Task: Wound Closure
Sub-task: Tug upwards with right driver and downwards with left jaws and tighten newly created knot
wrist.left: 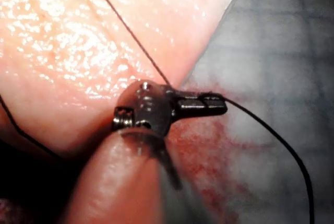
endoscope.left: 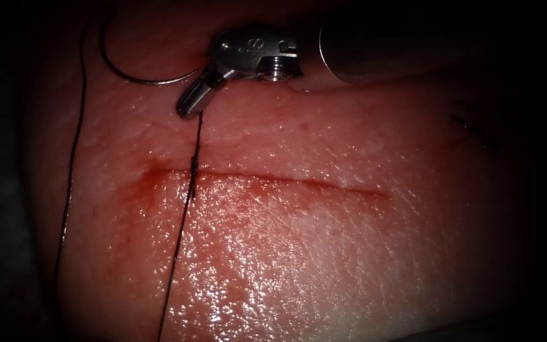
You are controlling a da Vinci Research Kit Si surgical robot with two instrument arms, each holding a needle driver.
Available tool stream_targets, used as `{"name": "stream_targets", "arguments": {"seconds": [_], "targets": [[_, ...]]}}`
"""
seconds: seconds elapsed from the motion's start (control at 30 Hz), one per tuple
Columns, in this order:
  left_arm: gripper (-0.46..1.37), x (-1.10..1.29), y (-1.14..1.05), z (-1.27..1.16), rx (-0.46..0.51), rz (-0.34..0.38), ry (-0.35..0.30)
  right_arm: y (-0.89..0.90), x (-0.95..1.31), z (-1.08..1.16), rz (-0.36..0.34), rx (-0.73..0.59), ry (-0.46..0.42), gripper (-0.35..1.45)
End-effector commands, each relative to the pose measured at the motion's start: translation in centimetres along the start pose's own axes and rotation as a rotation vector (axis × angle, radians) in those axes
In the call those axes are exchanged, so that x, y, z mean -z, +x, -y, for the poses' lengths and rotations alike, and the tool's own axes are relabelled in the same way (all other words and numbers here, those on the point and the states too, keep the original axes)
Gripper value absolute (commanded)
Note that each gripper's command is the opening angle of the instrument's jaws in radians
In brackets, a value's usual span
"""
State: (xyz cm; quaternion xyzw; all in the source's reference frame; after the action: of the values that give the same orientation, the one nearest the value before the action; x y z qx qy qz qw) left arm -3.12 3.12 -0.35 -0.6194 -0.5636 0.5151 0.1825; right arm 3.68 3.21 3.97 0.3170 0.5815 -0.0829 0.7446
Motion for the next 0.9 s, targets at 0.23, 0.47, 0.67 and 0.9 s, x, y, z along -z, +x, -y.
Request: {"name": "stream_targets", "arguments": {"seconds": [0.23,0.47,0.67,0.9], "targets": [[-0.35,0.22,-0.1,-0.1,0.132,0.091,-0.032,-0.02,0.03,-0.04,0.002,-0.008,-0.038,-0.35],[-0.35,0.34,-0.2,-0.13,0.146,0.118,-0.038,-0.03,0.11,-0.06,0.009,-0.018,-0.066,-0.35],[-0.35,0.3,-0.21,-0.06,0.151,0.107,-0.033,-0.01,0.22,-0.07,0.018,-0.009,-0.103,-0.35],[-0.35,0.28,-0.21,-0.04,0.141,0.1,-0.032,0.01,0.31,-0.09,0.023,-0.007,-0.124,-0.35]]}}
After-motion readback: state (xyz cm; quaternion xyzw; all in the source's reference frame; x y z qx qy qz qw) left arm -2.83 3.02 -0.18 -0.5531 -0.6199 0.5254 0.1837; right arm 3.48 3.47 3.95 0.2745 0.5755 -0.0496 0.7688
